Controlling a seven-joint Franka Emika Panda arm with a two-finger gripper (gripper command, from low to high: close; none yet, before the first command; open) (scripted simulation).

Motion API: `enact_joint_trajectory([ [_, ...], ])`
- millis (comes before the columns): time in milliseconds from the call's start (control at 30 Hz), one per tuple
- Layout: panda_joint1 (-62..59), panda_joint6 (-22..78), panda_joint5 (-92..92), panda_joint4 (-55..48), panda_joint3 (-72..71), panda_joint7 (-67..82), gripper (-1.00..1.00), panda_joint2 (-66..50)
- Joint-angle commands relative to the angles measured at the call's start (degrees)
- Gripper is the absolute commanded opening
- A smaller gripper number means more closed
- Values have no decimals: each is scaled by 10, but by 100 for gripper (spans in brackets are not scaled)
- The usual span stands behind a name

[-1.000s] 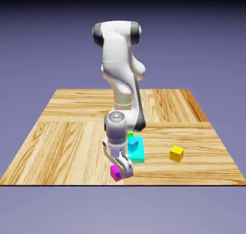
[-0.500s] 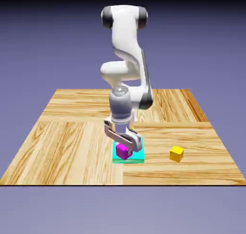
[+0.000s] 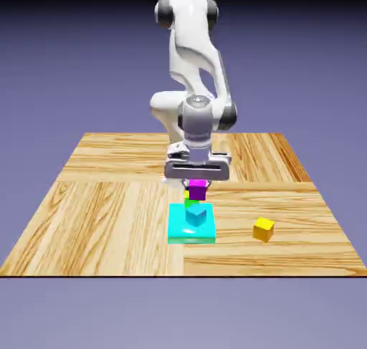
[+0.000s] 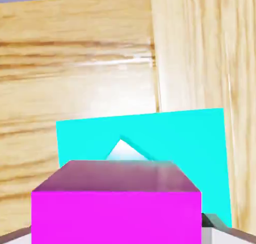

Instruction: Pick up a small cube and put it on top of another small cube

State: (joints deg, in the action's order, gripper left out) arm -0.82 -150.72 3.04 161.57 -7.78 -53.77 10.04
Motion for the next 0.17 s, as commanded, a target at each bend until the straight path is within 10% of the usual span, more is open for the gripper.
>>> enact_joint_trajectory([
  [0,-1,-24,-3,4,0,-2,-100,-21],
  [33,-1,-33,-4,5,-1,-3,-100,-28],
  [67,-1,-33,-4,5,-1,-3,100,-28],
  [133,0,-8,-1,1,0,-1,100,-7],
])
